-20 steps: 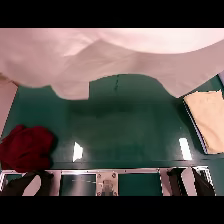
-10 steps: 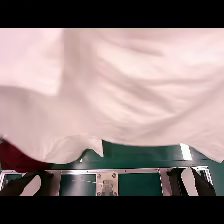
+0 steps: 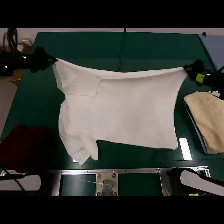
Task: Fold the shirts.
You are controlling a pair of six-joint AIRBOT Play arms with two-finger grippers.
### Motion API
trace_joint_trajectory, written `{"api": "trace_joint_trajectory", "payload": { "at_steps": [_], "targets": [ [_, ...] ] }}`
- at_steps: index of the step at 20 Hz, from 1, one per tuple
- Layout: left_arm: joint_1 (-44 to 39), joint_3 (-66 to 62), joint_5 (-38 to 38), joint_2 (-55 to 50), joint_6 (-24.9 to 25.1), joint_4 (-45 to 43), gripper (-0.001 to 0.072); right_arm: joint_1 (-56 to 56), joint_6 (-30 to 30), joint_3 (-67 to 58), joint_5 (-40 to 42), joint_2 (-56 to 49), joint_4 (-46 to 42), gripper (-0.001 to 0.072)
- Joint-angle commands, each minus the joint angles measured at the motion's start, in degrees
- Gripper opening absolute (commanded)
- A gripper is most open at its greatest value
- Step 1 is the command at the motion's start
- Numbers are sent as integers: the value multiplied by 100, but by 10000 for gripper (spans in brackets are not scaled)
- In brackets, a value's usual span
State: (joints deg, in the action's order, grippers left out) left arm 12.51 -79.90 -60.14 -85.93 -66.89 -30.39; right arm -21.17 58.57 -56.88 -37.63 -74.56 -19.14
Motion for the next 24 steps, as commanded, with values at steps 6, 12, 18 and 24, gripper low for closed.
{"api": "trace_joint_trajectory", "payload": {
  "at_steps": [6, 12, 18, 24],
  "targets": [
    [-341, 46, 2039, -1117, 1305, 1626, 23, 568, -356, -2028, 315, -2673, 632, 14],
    [-417, -693, 2337, -1117, 1486, 1491, 23, 597, -354, -3025, 315, -2861, 625, 14],
    [-341, -699, 1029, -1121, 94, -743, 24, 448, 619, -2992, -861, -2824, -828, 11],
    [-282, -699, -820, -1121, -678, -2524, 23, 271, 1200, -1766, -1412, -2046, -2476, 11]
  ]
}}
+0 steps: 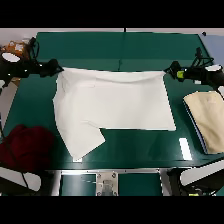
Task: Fold the shirts.
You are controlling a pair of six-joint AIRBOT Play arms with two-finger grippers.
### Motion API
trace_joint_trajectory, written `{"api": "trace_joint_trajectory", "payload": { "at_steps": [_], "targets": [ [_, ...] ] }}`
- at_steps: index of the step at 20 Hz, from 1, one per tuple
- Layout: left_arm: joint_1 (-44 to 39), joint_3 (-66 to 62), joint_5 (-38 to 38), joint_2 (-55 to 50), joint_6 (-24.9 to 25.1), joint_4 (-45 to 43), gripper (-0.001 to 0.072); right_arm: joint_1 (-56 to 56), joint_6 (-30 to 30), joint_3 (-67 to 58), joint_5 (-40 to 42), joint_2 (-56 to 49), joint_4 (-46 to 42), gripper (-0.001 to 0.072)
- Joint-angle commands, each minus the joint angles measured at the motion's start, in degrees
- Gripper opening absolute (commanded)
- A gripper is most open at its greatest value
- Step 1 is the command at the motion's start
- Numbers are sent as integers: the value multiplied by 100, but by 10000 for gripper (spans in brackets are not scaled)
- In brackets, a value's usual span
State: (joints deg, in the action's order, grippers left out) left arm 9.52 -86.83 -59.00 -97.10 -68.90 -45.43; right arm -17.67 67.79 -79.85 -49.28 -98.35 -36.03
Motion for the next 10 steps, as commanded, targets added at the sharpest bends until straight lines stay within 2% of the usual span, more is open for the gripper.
{"api": "trace_joint_trajectory", "payload": {
  "at_steps": [1, 3, 10],
  "targets": [
    [17, -4, -1128, -4, -507, -1215, 24, -116, 278, 745, -245, 479, -914, 11],
    [17, 92, -1338, -4, -575, -1296, 24, -203, 328, 1056, -264, 675, -1167, 11],
    [17, 608, -1213, -4, -562, -1145, 24, -205, 424, 1572, -313, 708, -1252, 13]
  ]
}}
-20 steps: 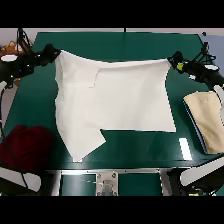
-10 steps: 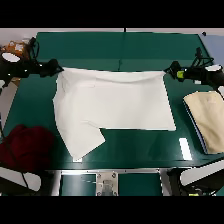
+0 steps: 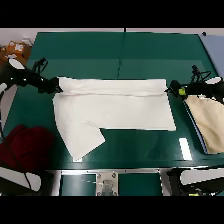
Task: Fold the shirts.
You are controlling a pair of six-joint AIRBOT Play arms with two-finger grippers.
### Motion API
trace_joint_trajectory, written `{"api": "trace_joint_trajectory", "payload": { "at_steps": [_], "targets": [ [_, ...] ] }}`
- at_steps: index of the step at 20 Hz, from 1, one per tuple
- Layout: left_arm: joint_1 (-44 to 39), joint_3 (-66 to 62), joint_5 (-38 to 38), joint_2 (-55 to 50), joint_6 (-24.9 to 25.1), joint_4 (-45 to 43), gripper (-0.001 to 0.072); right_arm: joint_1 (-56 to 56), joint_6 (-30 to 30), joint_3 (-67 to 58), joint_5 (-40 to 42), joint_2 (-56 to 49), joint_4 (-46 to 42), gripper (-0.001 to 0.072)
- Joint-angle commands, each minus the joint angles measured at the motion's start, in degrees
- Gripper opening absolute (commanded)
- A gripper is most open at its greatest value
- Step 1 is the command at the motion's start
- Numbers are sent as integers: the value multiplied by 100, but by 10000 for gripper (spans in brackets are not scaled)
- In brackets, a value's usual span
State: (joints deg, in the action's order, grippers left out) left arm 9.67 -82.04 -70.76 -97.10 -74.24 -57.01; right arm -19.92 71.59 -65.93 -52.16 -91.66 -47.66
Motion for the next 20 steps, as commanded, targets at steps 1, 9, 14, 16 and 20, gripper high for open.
{"api": "trace_joint_trajectory", "payload": {
  "at_steps": [1, 9, 14, 16, 20],
  "targets": [
    [2, 127, -37, -4, -28, 72, 25, 22, 48, 186, -50, 39, -85, 15],
    [9, 33, -1526, 269, -581, 11, 45, -520, 1080, -105, -1631, 874, -1019, 74],
    [9, 916, -1637, 1698, -686, -721, 23, -562, 1742, 1495, -1882, 2535, -1711, 13],
    [9, 1875, -1248, 2662, -837, -1034, 23, -612, 1947, 2367, -1878, 3226, -1770, 14],
    [7, 4015, -645, 4376, -1154, -981, 190, -634, 2404, 3792, -1576, 4343, -1792, 21]
  ]
}}
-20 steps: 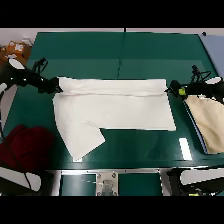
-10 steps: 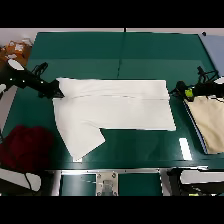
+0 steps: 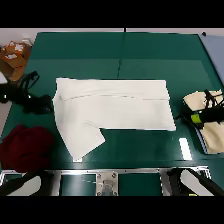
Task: Fold the shirts.
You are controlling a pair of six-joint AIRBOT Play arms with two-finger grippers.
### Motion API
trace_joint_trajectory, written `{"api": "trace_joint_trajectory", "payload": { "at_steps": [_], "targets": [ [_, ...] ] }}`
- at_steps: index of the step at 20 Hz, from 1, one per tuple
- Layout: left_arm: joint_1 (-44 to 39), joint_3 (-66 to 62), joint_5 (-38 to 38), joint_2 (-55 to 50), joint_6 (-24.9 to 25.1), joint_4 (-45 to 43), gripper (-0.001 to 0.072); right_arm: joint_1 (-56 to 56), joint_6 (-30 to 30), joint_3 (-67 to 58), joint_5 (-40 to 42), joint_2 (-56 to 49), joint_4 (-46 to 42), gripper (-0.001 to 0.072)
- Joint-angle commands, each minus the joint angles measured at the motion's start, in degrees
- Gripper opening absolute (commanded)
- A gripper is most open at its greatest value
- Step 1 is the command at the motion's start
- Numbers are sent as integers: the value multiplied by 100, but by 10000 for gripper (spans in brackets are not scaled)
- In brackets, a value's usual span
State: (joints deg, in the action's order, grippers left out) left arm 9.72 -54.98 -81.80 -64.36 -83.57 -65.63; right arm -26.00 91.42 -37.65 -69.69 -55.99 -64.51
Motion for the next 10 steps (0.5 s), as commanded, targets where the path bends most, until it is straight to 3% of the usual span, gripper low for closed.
{"api": "trace_joint_trajectory", "payload": {
  "at_steps": [1, 2, 3, 6, 10],
  "targets": [
    [2, 1729, 605, 1335, -382, -122, 500, -26, 466, 1204, 269, 894, -68, 122],
    [2, 2087, 732, 1475, -542, -101, 635, -24, 463, 1412, 365, 927, -2, 259],
    [2, 2402, 815, 1502, -544, 44, 632, -24, 466, 1593, 507, 922, 105, 302],
    [2, 3235, 1565, 1469, -413, 769, 630, -2, 459, 2085, 1432, 861, 756, 304],
    [2, 3923, 2702, 1467, 175, 1794, 602, 74, 396, 2251, 2159, 424, 1204, 314]
  ]
}}
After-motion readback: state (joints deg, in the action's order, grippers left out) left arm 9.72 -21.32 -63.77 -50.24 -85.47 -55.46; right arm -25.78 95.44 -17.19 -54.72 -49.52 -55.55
